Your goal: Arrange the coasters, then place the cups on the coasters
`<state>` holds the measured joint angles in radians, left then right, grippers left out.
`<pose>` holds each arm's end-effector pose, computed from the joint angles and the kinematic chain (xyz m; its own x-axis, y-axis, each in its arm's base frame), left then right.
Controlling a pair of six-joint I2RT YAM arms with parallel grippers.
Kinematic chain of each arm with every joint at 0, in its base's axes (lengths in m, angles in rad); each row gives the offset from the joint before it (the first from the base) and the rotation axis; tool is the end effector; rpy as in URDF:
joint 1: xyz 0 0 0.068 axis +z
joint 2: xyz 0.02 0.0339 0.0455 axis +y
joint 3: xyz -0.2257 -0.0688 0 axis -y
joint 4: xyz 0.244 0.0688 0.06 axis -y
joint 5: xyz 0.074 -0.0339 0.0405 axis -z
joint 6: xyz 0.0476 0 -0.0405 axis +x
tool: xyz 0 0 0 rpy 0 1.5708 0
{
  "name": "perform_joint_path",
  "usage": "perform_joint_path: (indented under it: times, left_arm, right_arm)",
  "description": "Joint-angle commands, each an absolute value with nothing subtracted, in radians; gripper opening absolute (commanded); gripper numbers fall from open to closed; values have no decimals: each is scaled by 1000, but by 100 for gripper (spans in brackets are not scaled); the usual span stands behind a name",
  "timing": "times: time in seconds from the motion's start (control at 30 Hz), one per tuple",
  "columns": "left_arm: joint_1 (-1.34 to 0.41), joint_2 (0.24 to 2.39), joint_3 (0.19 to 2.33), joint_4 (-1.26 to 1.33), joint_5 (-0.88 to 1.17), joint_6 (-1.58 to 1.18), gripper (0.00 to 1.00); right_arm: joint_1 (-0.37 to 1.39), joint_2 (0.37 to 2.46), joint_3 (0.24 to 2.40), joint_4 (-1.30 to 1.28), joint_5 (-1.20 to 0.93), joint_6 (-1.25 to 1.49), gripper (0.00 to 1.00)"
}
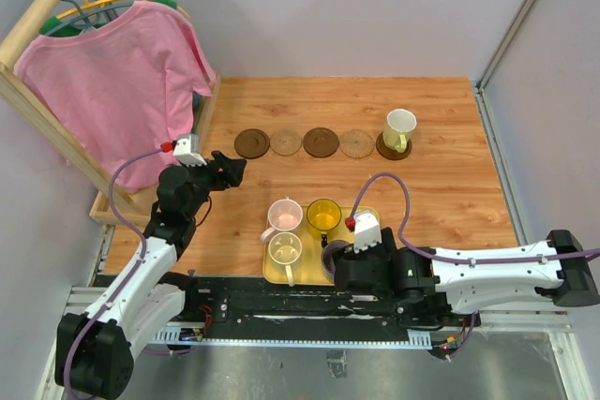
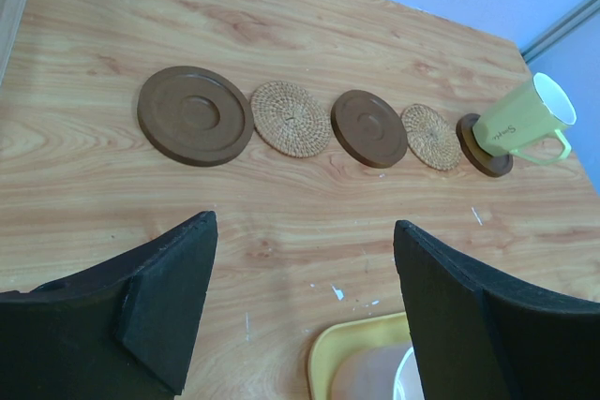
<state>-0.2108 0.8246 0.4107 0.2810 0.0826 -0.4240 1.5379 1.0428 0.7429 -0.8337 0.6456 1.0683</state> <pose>0.2287 -0.0529 0.2199 -0.2368 -0.3686 -0.8989 0.2096 0.8840 -0.4177 0.0354 0.2035 0.1922 -0.7066 -0.1899 -0.6816 -0.3543 0.9288 0.1085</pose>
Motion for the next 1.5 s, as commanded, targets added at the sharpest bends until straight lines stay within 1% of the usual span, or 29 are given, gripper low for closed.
perform_joint_path:
  times: [0.0,0.1,0.23,0.53,0.7,0.9,1.2,1.47]
  left_arm:
    - [-207,810,400,288,83,-415,80]
    - [-207,811,401,286,87,-415,80]
    - [-207,805,401,282,88,-413,80]
    - [-207,789,398,274,86,-417,80]
    - [-207,788,397,274,88,-420,80]
    - [-207,789,387,276,85,-416,80]
    - [-207,791,371,281,72,-410,80]
    - [-206,793,350,298,60,-408,80]
  right_arm:
    - [1589,1032,803,-938,748,1134,100]
    - [1621,1016,830,-973,794,1150,100]
    - [1639,990,832,-965,780,1111,100]
    - [1715,927,766,-947,665,1093,89]
    - [1720,957,743,-940,623,1089,86]
    - [1720,998,734,-927,668,1097,83]
    - [1718,971,666,-837,703,1091,69]
    - [1713,1005,667,-812,714,1071,62]
